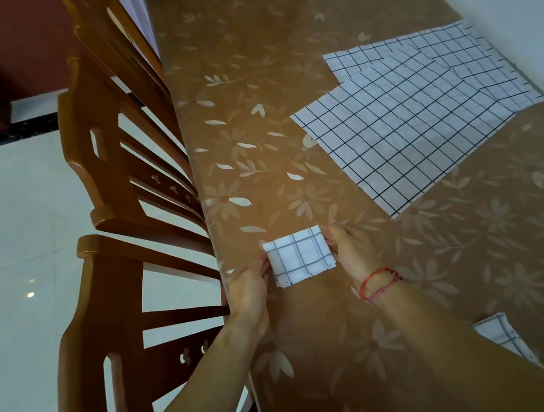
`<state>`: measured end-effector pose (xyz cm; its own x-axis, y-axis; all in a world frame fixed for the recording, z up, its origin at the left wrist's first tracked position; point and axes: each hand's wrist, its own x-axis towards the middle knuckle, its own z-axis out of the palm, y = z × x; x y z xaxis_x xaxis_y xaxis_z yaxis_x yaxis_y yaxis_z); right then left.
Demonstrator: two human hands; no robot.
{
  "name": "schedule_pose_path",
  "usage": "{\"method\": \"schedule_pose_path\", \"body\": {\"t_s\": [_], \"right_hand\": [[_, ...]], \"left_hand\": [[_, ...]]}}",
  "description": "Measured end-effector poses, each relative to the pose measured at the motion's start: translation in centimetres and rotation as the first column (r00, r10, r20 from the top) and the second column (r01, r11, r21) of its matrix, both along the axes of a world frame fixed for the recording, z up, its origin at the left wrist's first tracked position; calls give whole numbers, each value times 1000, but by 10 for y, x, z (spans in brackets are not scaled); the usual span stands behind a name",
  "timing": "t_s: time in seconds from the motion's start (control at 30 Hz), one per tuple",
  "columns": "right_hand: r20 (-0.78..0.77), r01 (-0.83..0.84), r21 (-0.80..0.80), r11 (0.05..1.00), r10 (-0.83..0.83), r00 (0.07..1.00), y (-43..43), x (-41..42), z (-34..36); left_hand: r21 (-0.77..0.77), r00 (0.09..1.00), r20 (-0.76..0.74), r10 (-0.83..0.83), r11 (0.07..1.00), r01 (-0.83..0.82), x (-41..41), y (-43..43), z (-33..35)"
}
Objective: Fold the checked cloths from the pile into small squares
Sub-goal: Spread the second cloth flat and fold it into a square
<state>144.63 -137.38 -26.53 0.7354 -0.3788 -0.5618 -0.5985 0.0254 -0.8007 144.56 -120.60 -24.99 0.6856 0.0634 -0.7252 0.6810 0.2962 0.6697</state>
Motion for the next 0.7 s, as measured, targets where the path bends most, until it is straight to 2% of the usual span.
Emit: {"method": "schedule_pose_path", "body": {"t_s": [0.5, 0.6, 0.7], "right_hand": [[12, -14, 14, 1000, 14, 1000, 2, -2, -7], [82, -104, -112, 988, 113, 990, 0, -8, -10], [123, -237, -320, 917, 288, 950, -2, -14, -13]], "left_hand": [[33, 998, 47, -33, 999, 32, 1, 4, 2], [38, 998, 46, -37, 999, 35, 1, 4, 4], [44, 998, 48, -48, 998, 46, 2, 5, 3]]}}
